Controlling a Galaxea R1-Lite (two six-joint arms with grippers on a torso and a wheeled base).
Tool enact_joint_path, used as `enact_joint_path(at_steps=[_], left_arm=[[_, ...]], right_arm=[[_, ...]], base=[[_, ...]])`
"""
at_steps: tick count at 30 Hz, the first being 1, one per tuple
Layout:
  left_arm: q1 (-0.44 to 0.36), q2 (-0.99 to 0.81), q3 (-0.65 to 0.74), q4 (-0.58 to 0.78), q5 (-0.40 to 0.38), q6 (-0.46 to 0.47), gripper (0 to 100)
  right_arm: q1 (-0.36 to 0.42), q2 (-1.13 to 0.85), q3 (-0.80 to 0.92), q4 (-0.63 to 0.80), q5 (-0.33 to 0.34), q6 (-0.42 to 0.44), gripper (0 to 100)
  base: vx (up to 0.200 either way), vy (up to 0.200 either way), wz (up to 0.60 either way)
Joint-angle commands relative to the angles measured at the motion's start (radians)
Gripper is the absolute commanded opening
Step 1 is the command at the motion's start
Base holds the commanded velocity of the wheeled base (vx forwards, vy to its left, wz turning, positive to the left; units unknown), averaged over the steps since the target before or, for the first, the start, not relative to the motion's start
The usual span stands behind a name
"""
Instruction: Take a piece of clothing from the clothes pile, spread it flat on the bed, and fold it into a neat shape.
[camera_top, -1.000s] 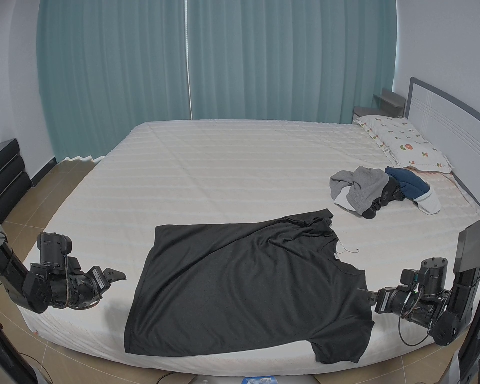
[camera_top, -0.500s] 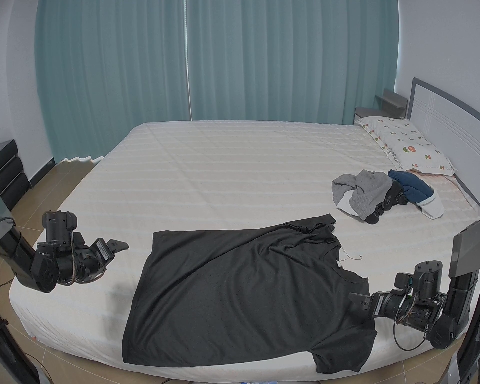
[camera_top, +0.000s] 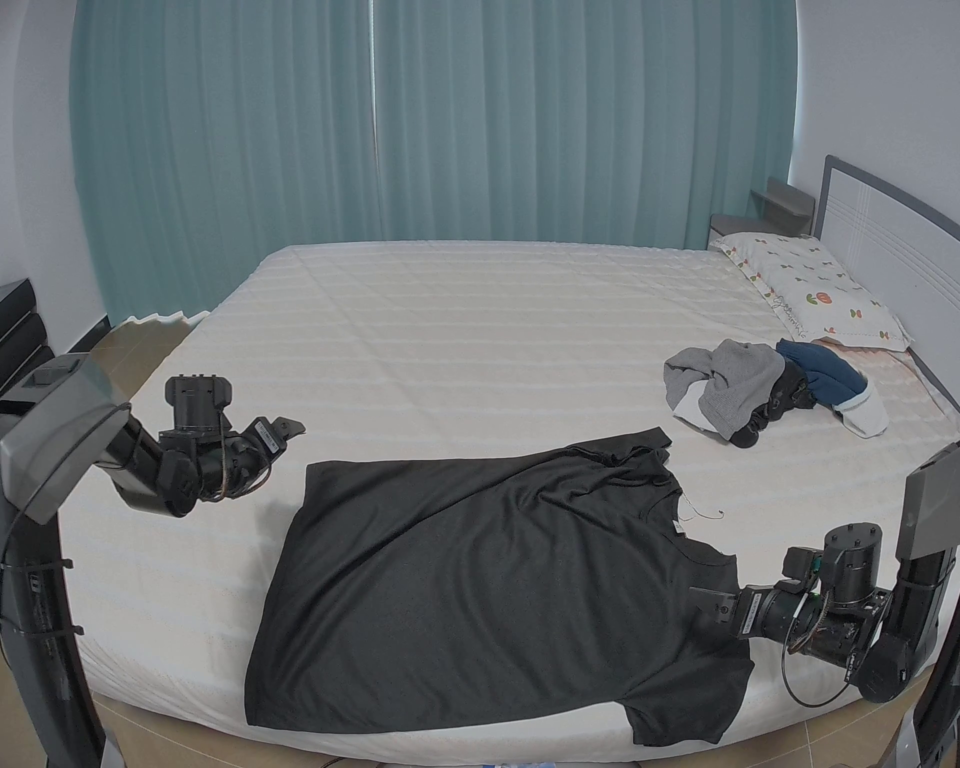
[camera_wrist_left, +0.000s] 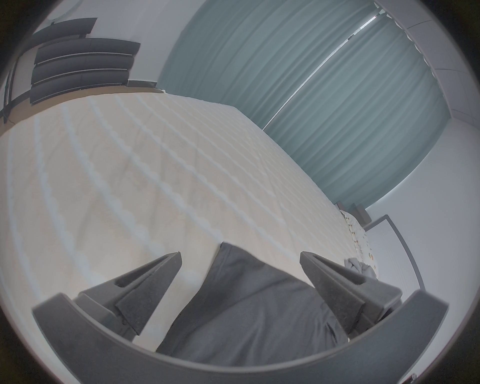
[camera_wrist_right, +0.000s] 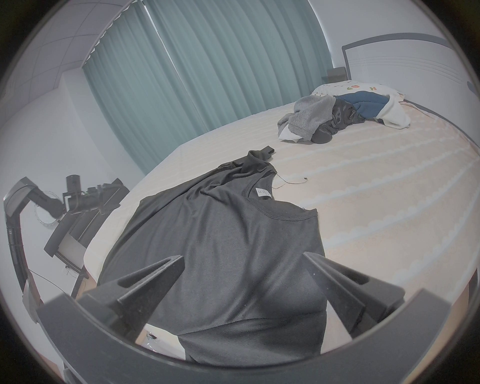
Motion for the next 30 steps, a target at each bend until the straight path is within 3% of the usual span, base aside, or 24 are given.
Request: enact_joint_path(at_steps=[1, 11, 18, 19, 27, 30], left_arm=[[-0.053, 0.205, -0.209, 0.061, 0.03, -0.079, 100], [-0.085, 0.261, -0.24, 0.041, 0.121, -0.089, 100], [-0.085, 0.259, -0.228, -0.008, 0.141, -0.092, 100], [-0.085, 0.259, -0.226, -0.008, 0.141, -0.092, 0], [-0.086, 0.268, -0.249, -0.014, 0.148, -0.09, 0], [-0.083, 0.296, -0.286, -0.059, 0.185, -0.09, 0]], right_arm=[[0.012, -0.029, 0.002, -0.001, -0.001, 0.005, 100], [0.044, 0.015, -0.01, 0.0, -0.004, 0.005, 100], [0.044, 0.037, -0.01, -0.001, -0.002, 0.005, 100], [0.044, 0.042, -0.01, -0.001, -0.002, 0.005, 100], [0.044, 0.045, -0.015, -0.003, -0.004, 0.005, 100], [0.043, 0.045, -0.022, -0.003, -0.004, 0.005, 100]], base=[[0.0, 0.0, 0.0], [0.0, 0.0, 0.0], [0.0, 0.0, 0.0], [0.0, 0.0, 0.0], [0.0, 0.0, 0.0], [0.0, 0.0, 0.0]])
